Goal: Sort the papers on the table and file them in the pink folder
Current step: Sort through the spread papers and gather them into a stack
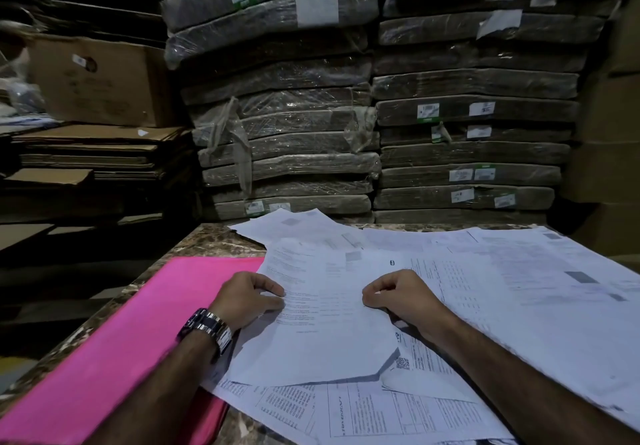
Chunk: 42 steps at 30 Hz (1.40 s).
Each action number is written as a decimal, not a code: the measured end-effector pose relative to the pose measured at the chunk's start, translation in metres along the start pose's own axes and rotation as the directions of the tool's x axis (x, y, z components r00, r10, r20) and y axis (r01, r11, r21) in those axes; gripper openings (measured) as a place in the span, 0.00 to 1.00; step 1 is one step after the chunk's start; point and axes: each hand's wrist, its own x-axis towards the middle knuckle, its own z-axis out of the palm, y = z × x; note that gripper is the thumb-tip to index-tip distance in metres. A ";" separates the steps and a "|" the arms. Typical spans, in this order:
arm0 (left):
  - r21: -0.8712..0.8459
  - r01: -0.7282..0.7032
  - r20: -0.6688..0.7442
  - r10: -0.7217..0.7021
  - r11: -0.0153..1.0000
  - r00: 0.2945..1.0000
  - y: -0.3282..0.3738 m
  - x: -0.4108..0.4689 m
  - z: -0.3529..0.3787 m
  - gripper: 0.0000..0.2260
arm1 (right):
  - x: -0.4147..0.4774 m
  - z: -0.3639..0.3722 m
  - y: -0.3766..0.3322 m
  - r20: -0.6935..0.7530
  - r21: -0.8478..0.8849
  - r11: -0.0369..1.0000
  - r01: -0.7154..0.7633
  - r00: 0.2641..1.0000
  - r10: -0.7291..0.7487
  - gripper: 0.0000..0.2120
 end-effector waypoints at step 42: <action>0.687 0.006 0.064 -0.069 0.727 0.996 0.017 -0.034 -0.025 0.25 | -0.052 0.020 -0.007 0.208 -0.206 0.972 0.116 0.975 -0.072 0.17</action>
